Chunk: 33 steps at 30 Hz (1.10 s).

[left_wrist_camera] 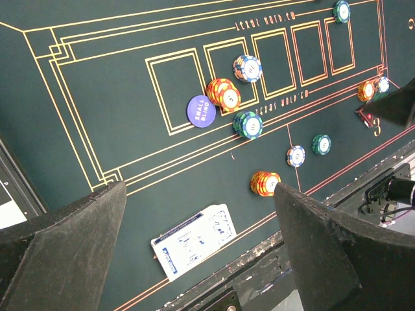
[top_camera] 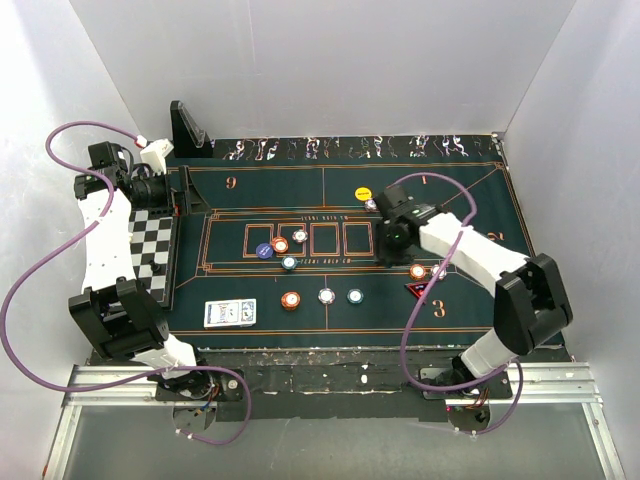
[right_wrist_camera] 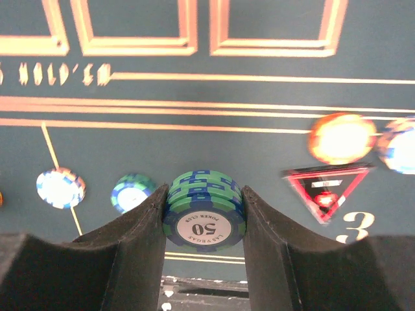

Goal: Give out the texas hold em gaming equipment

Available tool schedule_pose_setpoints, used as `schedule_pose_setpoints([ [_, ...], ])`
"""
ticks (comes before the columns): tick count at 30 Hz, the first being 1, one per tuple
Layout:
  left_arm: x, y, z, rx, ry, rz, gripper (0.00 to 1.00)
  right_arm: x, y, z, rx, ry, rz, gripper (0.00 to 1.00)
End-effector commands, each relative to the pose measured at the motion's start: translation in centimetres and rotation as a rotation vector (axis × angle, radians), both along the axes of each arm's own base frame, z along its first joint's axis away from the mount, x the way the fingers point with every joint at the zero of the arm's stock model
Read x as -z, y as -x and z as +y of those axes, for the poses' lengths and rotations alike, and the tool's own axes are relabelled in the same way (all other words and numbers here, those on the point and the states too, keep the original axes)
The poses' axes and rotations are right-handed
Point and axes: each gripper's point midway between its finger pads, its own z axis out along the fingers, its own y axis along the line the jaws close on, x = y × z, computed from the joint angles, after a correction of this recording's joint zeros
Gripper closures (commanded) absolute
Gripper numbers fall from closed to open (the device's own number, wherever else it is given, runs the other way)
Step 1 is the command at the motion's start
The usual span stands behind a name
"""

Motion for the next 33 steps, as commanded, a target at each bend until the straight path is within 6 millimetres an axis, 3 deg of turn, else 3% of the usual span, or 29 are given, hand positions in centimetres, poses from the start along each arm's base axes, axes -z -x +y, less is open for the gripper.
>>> schedule_pose_setpoints([
  [1, -1.4, 0.7, -0.4, 0.015, 0.000, -0.054, 0.02, -1.9, -2.1, -5.0, 0.126, -0.001, -0.046, 0.61],
  [7, -1.0, 0.6, -0.4, 0.017, 0.011, -0.041, 0.02, -1.3, -3.9, -11.7, 0.365, -0.003, -0.038, 0.61],
  [16, -0.5, 0.8, -0.5, 0.030, 0.007, -0.032, 0.02, 0.6, -5.1, -18.9, 0.663, 0.043, -0.019, 0.61],
  [25, -0.1, 1.1, -0.8, 0.076, 0.010, -0.039, 0.02, 2.3, -5.5, -21.7, 0.788, 0.081, 0.005, 0.61],
  [33, 0.5, 1.3, -0.8, 0.092, 0.001, -0.030, 0.02, 4.5, -6.4, -21.8, 0.814, 0.066, 0.058, 0.53],
])
